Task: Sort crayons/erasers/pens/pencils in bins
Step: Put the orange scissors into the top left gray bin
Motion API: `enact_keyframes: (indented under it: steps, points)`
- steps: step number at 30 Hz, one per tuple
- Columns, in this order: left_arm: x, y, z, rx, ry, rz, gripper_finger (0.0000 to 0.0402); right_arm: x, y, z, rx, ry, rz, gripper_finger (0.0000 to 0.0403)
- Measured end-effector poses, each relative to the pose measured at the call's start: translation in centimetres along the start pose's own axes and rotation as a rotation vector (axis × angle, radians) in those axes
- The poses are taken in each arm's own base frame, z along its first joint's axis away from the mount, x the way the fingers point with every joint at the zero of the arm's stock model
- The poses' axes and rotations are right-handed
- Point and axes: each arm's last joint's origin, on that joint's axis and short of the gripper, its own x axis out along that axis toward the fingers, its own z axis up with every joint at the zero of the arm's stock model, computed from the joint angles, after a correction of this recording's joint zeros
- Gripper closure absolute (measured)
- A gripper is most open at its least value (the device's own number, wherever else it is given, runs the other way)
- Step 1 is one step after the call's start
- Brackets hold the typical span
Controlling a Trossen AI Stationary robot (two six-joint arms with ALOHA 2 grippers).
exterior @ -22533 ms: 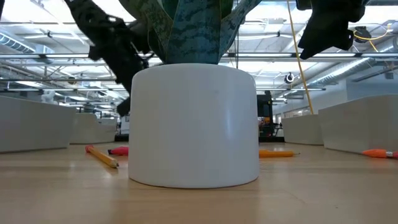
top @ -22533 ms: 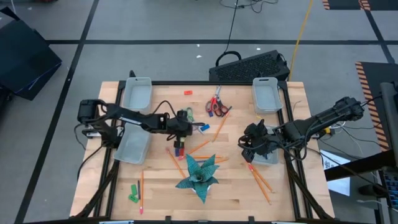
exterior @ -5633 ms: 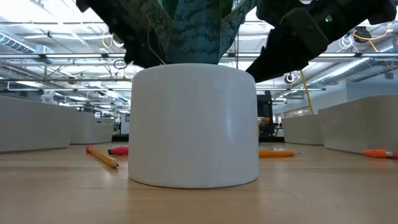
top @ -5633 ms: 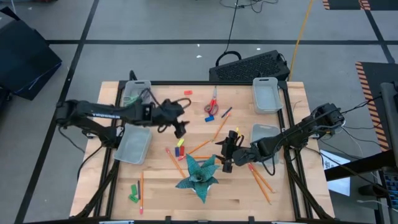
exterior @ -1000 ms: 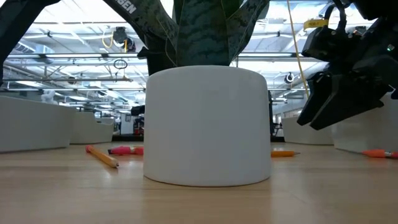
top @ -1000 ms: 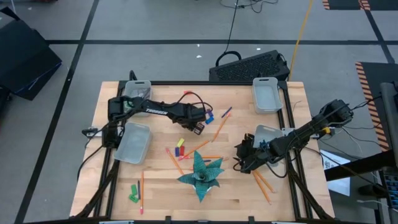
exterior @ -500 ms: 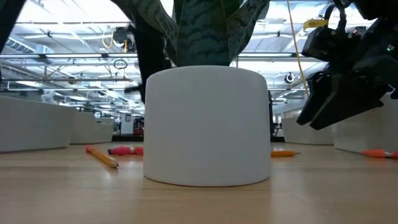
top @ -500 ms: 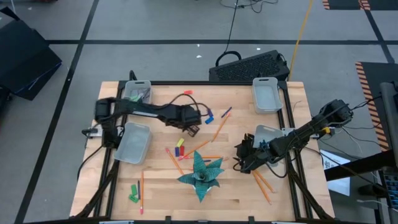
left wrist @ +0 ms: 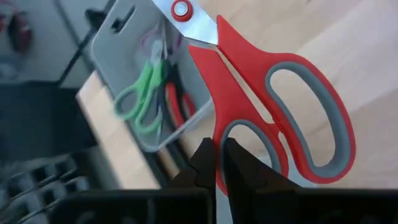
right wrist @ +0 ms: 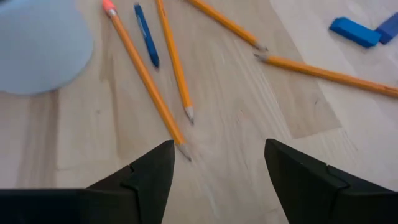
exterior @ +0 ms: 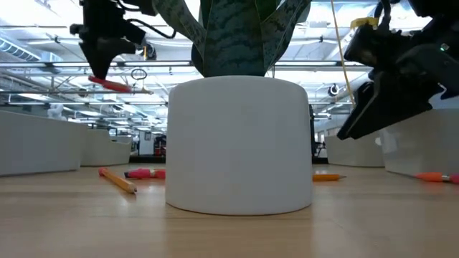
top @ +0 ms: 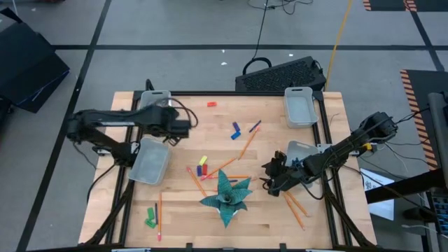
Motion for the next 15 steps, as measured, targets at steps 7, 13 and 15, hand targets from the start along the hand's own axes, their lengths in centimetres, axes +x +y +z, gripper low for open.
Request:
enact_keyframes:
  steps: [7, 13, 15]
  points:
    - [4.0, 3.7, -0.3, -0.127, 0.072, 0.115, 0.0384, 0.0, 0.4, 0.7, 0.012, -0.068, 0.04, 0.0161]
    - [9.0, 5.2, 0.1, -0.172, 0.142, 0.259, 0.0375, -0.1, 0.6, 1.1, 0.031, -0.107, 0.062, 0.0161]
    - [10.0, 5.1, 0.6, -0.181, 0.119, 0.235, 0.0375, -0.1, 0.8, 1.4, 0.037, -0.135, 0.08, 0.0161]
